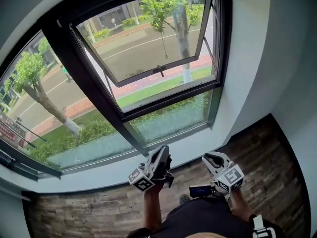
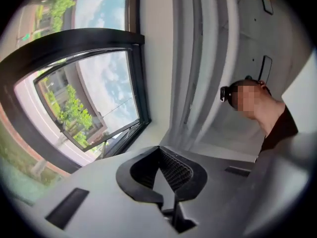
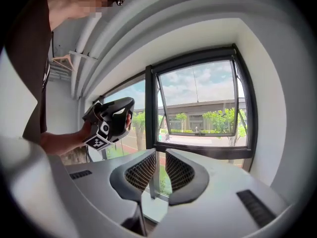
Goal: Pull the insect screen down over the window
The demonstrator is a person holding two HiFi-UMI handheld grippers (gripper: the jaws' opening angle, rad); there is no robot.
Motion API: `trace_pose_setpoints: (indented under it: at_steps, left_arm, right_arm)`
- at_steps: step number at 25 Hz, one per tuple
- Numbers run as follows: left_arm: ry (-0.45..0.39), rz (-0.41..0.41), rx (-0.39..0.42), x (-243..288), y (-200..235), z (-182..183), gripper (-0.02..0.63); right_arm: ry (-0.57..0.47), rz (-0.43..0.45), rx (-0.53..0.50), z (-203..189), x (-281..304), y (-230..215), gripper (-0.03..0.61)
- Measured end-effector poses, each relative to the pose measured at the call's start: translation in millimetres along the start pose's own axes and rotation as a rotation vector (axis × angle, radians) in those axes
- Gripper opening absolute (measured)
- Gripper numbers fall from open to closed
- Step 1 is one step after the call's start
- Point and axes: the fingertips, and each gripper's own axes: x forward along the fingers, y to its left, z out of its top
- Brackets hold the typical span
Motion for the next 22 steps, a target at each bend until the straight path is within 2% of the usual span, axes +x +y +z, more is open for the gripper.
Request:
trace_pose_setpoints:
  at_steps: [2, 6, 8, 11, 15, 18, 20, 22]
  left_arm:
    - [0.093, 0.023, 0.157, 20.4, 17.1, 3.1, 0.002]
    - [0.313, 0.058, 0.584, 53.8, 42.4, 11.1, 0.003]
    - [0.343, 0.115, 0.751, 79.5, 61.2, 32.0, 0.003]
    - [0.315, 0.229, 0.973, 132.3, 91.6, 73.4, 0.003]
    - [0.295, 0.338, 1.199, 204.4, 111.0, 111.9, 0.003]
    - [0.317, 0.449, 1.338, 245.1, 129.5, 139.2, 0.005]
    - [0.343, 0.511, 1.419, 271.2, 138.7, 156.4, 0.076]
    - [0.356, 0.547, 1.518, 297.7, 141.6, 178.8, 0.108]
  right_arm:
    - [0.014, 0.035, -0.059, 9.8, 25.1, -20.8, 0.06]
    - [-0.007, 0.077, -0.214, 46.7, 68.1, -67.5, 0.061]
    - [-0.038, 0.081, -0.3, 73.0, 88.2, -98.7, 0.061]
    - [-0.073, 0.077, -0.422, 113.7, 112.7, -154.4, 0.06]
    - [-0.119, 0.071, -0.554, 173.3, 128.5, -228.4, 0.061]
    - [-0.215, 0.021, -0.635, 223.4, 141.6, -281.2, 0.061]
    - [-0.284, -0.031, -0.66, 256.4, 147.4, -316.1, 0.061]
    - [-0.322, -0.079, -0.687, 289.8, 155.3, -343.1, 0.061]
